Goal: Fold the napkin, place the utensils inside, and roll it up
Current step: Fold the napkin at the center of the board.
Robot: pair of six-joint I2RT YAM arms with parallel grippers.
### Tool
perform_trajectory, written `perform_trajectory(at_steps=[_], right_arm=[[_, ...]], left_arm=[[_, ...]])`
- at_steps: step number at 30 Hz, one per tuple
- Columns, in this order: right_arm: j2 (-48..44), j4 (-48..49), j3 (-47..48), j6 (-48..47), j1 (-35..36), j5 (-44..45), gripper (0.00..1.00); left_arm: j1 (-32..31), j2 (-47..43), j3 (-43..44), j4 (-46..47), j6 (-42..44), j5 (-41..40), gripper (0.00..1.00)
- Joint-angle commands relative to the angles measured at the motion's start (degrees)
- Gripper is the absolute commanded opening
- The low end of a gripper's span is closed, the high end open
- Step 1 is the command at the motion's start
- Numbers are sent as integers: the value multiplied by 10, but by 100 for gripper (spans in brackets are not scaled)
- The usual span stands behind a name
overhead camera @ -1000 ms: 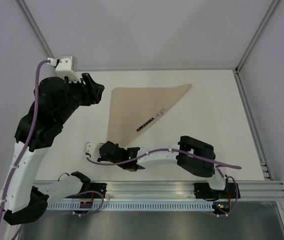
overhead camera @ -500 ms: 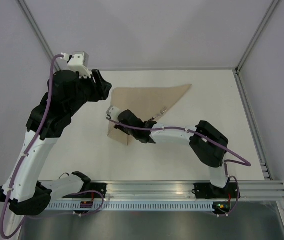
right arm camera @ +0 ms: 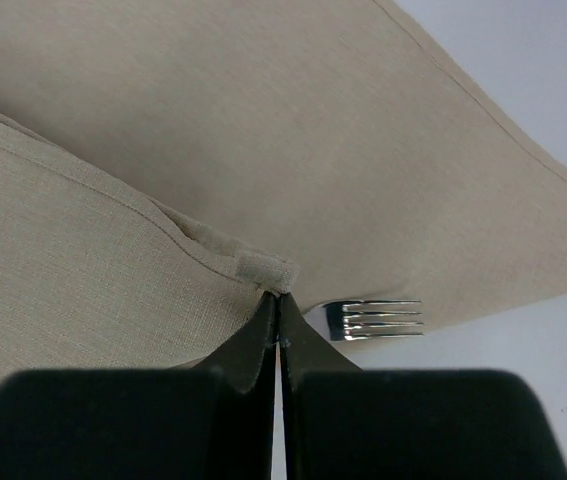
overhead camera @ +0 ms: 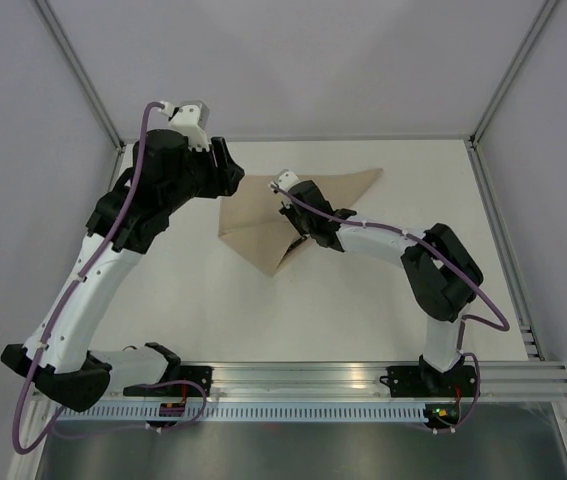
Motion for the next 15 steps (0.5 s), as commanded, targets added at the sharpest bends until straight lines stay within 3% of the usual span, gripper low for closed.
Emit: perform_trajectory(at_steps=[1, 15], right_arm=[[-17, -3, -11, 17, -24, -12, 0], [-10, -6, -32, 31, -97, -40, 1]], left_arm=[[1, 8, -9, 33, -1, 25, 59], [0, 48, -43, 66, -5, 49, 57]])
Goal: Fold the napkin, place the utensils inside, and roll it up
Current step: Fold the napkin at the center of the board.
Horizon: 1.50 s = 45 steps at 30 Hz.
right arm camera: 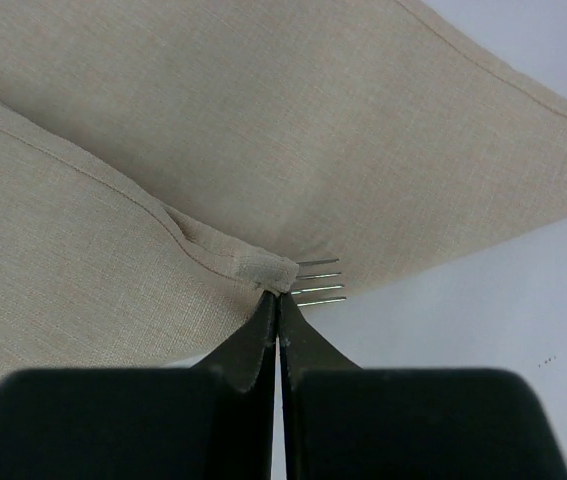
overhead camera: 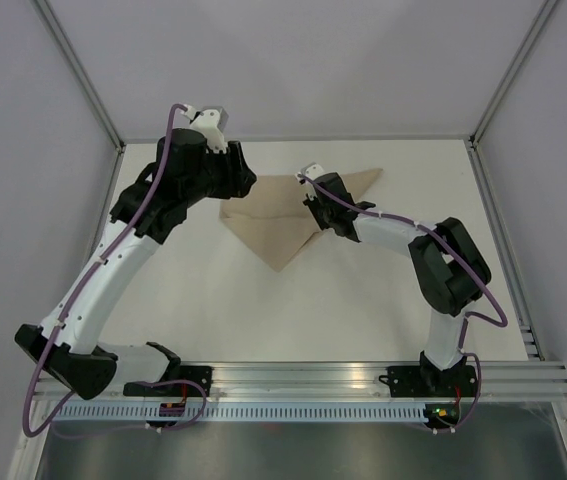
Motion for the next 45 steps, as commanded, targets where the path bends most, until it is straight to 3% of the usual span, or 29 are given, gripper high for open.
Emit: perform_trajectory(at_steps=[1, 12, 15, 20, 23, 31, 38, 45], right_arm=[[-10, 4, -11, 11, -10, -11, 0], [13, -3, -3, 12, -28, -28, 3], [19, -13, 7, 15, -35, -35, 13], [19, -29, 33, 18, -54, -47, 43], [19, -48, 60, 20, -67, -53, 54], [54, -140, 183, 64, -169, -136, 60], [161, -223, 333, 152, -274, -246, 66], [250, -227, 416, 223, -329, -332, 70]], left_arm=[[0, 9, -10, 31, -5, 19, 57], [0, 30, -35, 57, -11, 44, 57], [0, 36, -44, 60, -11, 48, 57], [0, 42, -54, 70, -11, 54, 56], [0, 43, -57, 75, -11, 59, 56], [0, 46, -62, 80, -10, 66, 57], [1, 48, -64, 85, -10, 70, 57], [1, 48, -70, 86, -7, 69, 57]])
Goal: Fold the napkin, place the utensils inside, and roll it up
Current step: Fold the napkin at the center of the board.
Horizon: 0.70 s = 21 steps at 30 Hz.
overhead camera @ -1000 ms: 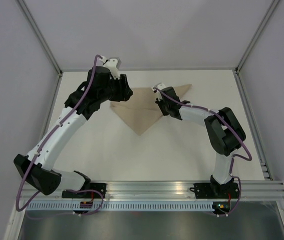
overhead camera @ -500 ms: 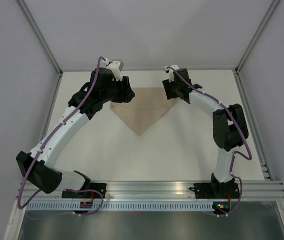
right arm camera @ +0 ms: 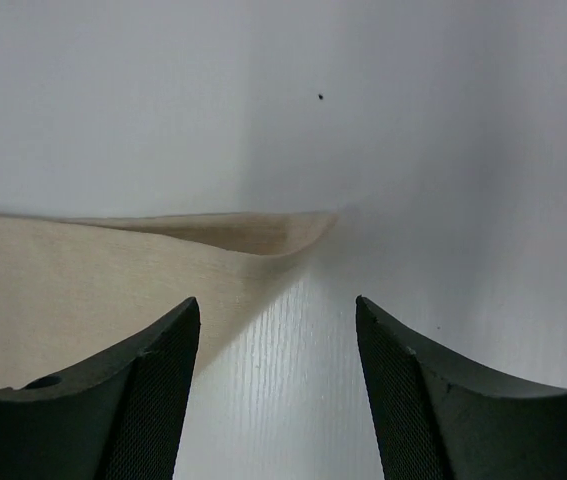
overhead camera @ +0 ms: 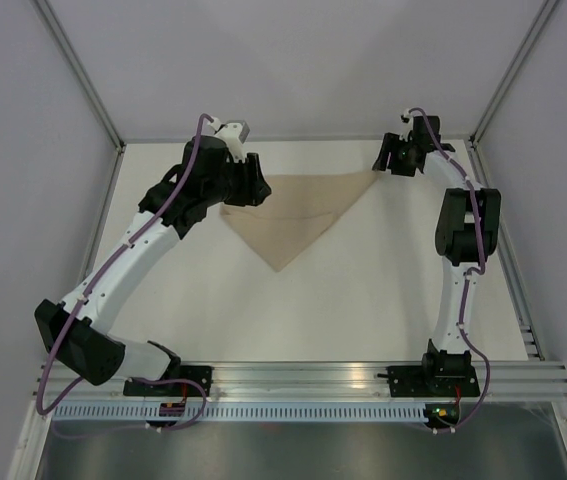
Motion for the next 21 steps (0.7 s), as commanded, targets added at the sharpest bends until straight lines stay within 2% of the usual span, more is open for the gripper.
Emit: perform_trajectory(at_steps=[1, 7, 11, 21], right_arm=[[37, -31, 34, 62, -12, -71, 70], [76, -12, 48, 108, -24, -115, 68], [85, -2, 48, 118, -26, -113, 64], [77, 40, 30, 135, -26, -126, 23]], left_arm=[[0, -1, -4, 23, -6, 11, 56], [0, -4, -6, 23, -4, 10, 57], [0, -1, -7, 23, -3, 11, 57], [0, 1, -7, 20, -3, 15, 57]])
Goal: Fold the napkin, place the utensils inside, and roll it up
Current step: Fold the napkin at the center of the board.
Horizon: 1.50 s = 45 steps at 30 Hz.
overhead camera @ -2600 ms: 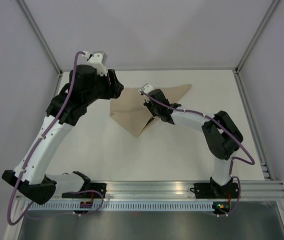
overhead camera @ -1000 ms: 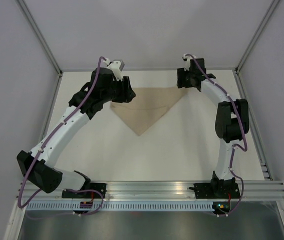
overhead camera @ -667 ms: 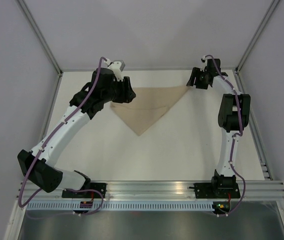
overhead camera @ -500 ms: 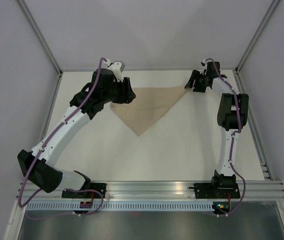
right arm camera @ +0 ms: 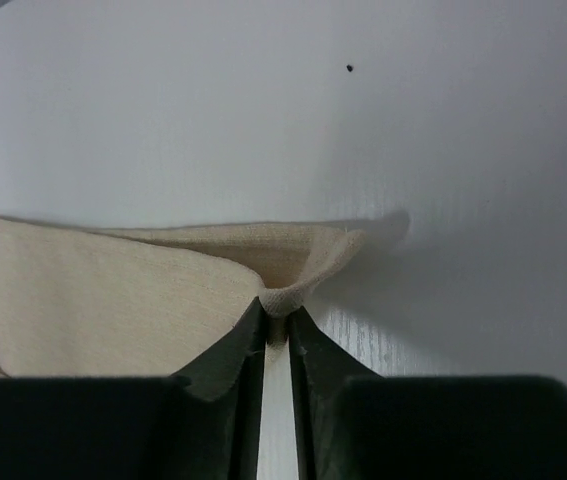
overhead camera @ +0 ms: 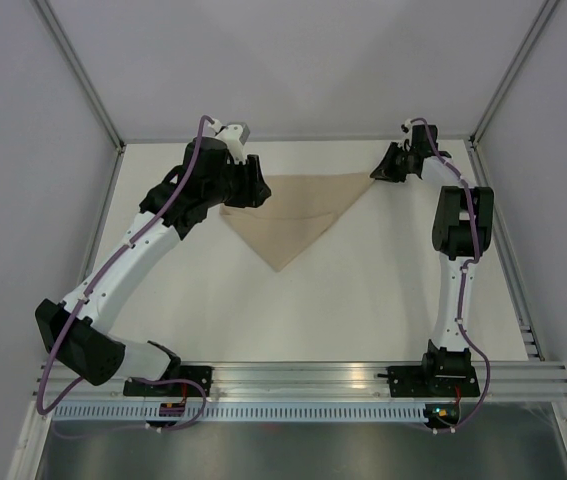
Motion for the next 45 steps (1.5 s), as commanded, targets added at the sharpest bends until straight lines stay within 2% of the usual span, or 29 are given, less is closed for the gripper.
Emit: perform_trajectory(at_steps=[1, 7, 13, 19, 25, 32, 45], right_arm=[[-17, 30, -3, 26, -2, -15, 18], [-71, 80, -40, 13, -1, -40, 10], [-148, 94, -84, -50, 20, -25, 8], [-247, 98, -172, -165, 107, 15, 7], [-322, 97, -256, -276, 223, 69, 6], [-351, 101, -328, -379, 348, 109, 5], [-322, 106, -349, -388, 415, 102, 4]], left_arm=[[0, 1, -3, 20, -3, 15, 57], [1, 0, -7, 22, -7, 13, 56], [1, -8, -3, 25, -15, 17, 56], [0, -31, -3, 25, -27, 11, 56], [0, -59, 11, 20, -40, 5, 56], [1, -91, 22, 8, -53, -9, 54], [1, -100, 29, 1, -55, -3, 53]])
